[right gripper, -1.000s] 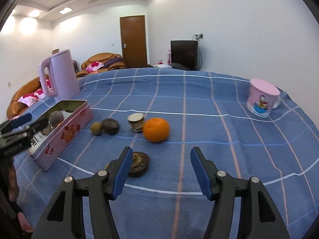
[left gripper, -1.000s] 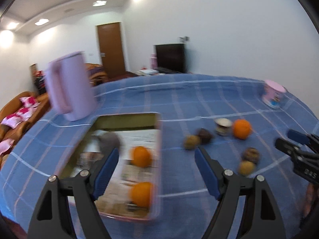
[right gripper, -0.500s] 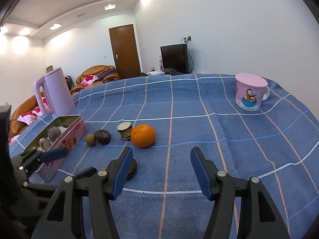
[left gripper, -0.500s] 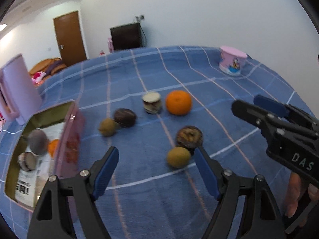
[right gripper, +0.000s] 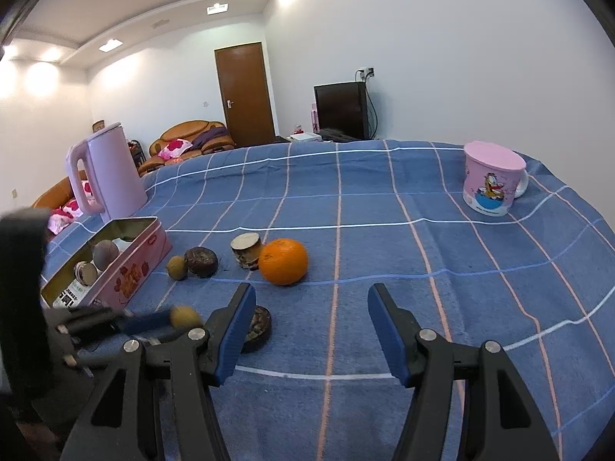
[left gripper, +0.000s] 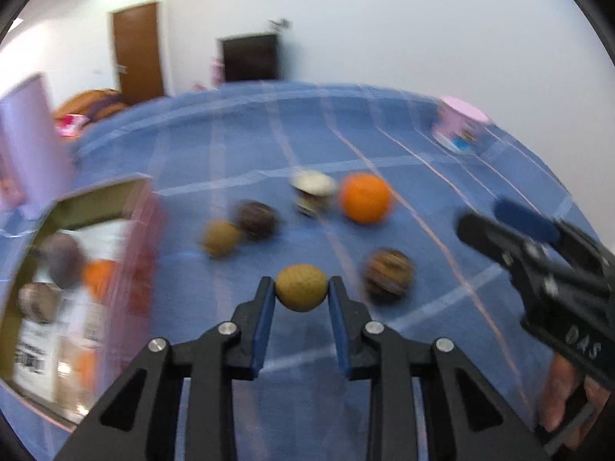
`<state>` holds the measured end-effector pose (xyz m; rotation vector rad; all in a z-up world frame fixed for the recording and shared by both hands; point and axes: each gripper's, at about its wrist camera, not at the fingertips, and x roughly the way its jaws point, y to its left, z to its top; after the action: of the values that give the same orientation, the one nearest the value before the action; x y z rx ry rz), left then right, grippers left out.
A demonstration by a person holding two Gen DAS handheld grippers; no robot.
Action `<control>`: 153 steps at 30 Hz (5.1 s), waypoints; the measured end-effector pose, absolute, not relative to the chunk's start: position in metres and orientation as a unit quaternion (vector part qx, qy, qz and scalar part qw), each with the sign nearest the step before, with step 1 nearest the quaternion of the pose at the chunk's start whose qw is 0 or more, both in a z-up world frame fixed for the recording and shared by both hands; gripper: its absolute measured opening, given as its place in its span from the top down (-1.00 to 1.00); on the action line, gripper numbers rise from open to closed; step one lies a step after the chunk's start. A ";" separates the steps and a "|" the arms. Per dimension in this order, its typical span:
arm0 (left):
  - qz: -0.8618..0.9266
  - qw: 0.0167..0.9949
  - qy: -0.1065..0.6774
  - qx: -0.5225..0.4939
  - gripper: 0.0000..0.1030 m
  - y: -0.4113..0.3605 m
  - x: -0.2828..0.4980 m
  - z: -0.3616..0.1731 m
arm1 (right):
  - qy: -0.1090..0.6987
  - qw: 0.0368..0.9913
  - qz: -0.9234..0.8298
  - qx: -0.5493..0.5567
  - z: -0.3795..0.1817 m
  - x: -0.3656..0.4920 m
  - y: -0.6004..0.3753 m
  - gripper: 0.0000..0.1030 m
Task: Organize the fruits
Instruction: 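Move the left tool to the table and grasp an olive-brown round fruit, then grasp the wrinkled brown fruit with the right tool while the left tool holds its fruit, then lift both held fruits off the table and hold them up, then carry both held fruits over the tin box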
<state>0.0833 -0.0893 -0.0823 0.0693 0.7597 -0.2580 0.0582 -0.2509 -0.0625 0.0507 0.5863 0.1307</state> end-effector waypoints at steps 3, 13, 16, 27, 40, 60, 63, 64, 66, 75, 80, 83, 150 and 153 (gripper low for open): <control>-0.083 0.934 0.347 0.028 0.42 -0.073 0.084 -0.075 | 0.299 0.951 0.079 0.012 -0.064 0.067 -0.237 -0.21; -0.071 0.936 0.345 0.025 0.42 -0.068 0.087 -0.080 | 0.370 0.922 0.116 -0.018 -0.084 0.097 -0.205 -0.21; -0.071 0.935 0.347 0.023 0.42 -0.067 0.088 -0.081 | 0.391 0.911 0.127 -0.019 -0.091 0.102 -0.203 0.01; -0.070 0.939 0.334 0.028 0.42 -0.068 0.083 -0.078 | 0.384 0.912 0.143 -0.019 -0.088 0.098 -0.202 0.21; -0.068 0.945 0.319 0.031 0.42 -0.068 0.078 -0.074 | 0.332 0.931 0.152 -0.016 -0.072 0.081 -0.209 0.21; -0.059 0.955 0.287 0.044 0.42 -0.071 0.068 -0.068 | 0.263 0.954 0.146 -0.009 -0.057 0.061 -0.214 0.21; -0.058 0.957 0.282 0.046 0.42 -0.071 0.066 -0.067 | 0.255 0.956 0.145 -0.009 -0.055 0.058 -0.214 0.21; -0.057 0.957 0.281 0.046 0.42 -0.071 0.066 -0.067 | 0.252 0.957 0.144 -0.009 -0.055 0.057 -0.214 0.21; -0.057 0.958 0.278 0.046 0.42 -0.071 0.065 -0.066 | 0.246 0.959 0.143 -0.009 -0.054 0.054 -0.215 0.21; -0.052 0.962 0.262 0.051 0.42 -0.072 0.059 -0.064 | 0.222 0.965 0.139 -0.012 -0.050 0.046 -0.215 0.21; -0.051 0.965 0.252 0.055 0.42 -0.072 0.056 -0.062 | 0.209 0.968 0.138 -0.011 -0.048 0.041 -0.216 0.21; -0.051 0.966 0.246 0.054 0.42 -0.072 0.054 -0.061 | 0.200 0.970 0.137 -0.012 -0.046 0.039 -0.216 0.21; 0.031 0.980 0.193 0.032 0.42 -0.017 0.035 -0.047 | 0.141 0.978 0.153 -0.034 -0.033 0.031 -0.178 0.21; 0.041 0.980 0.195 0.025 0.42 -0.007 0.036 -0.046 | 0.140 0.976 0.163 -0.036 -0.031 0.034 -0.168 0.21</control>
<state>0.0362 -0.0071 -0.0462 0.0495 0.3926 0.0821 0.0338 -0.1684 -0.0313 -0.0725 0.2829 0.3285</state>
